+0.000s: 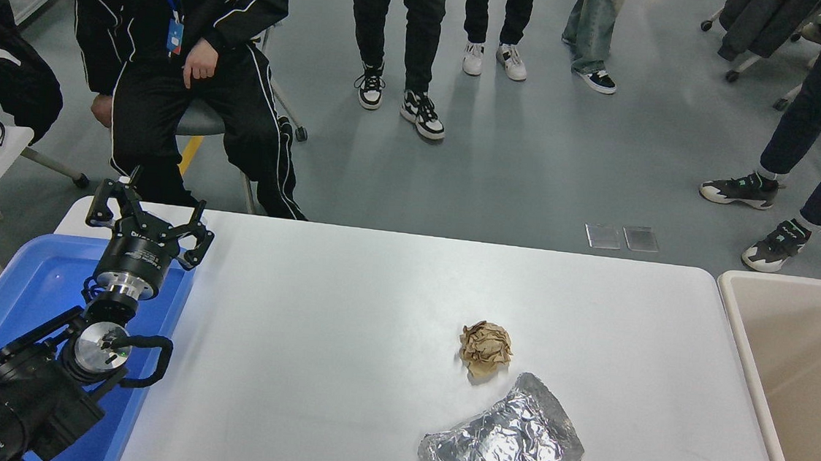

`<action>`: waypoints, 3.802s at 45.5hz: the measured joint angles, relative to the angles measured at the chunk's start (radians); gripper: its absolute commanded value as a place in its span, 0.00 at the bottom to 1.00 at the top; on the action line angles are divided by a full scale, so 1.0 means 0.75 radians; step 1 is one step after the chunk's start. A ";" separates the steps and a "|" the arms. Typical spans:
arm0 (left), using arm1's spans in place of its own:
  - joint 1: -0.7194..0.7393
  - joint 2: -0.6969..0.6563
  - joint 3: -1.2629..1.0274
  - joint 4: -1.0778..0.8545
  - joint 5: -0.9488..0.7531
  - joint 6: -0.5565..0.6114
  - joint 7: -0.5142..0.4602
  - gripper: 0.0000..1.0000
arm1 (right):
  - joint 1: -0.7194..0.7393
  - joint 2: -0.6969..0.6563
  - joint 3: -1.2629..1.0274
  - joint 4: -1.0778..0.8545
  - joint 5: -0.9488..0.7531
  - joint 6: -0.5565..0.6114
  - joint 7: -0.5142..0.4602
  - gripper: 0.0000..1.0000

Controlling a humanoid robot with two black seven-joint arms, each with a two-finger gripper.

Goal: Dispose of the paper cup in the dustbin

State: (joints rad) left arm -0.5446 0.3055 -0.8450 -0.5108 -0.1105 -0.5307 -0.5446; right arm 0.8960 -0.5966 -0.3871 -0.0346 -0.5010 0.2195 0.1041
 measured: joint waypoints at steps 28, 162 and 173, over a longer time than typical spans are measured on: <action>0.000 0.000 0.000 0.000 0.000 0.000 0.000 1.00 | -0.268 0.153 0.030 -0.014 0.015 -0.158 -0.074 0.00; 0.000 0.000 0.000 0.000 0.000 0.000 0.000 1.00 | -0.192 0.283 2.123 1.000 0.029 -0.333 -0.052 0.99; 0.000 0.000 0.000 0.000 0.000 0.000 0.000 1.00 | -0.361 0.387 2.231 1.080 0.027 -0.329 0.073 0.99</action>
State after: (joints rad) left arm -0.5446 0.3053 -0.8448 -0.5108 -0.1104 -0.5307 -0.5446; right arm 0.6251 -0.3062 1.2859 0.7752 -0.4808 -0.0270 0.1590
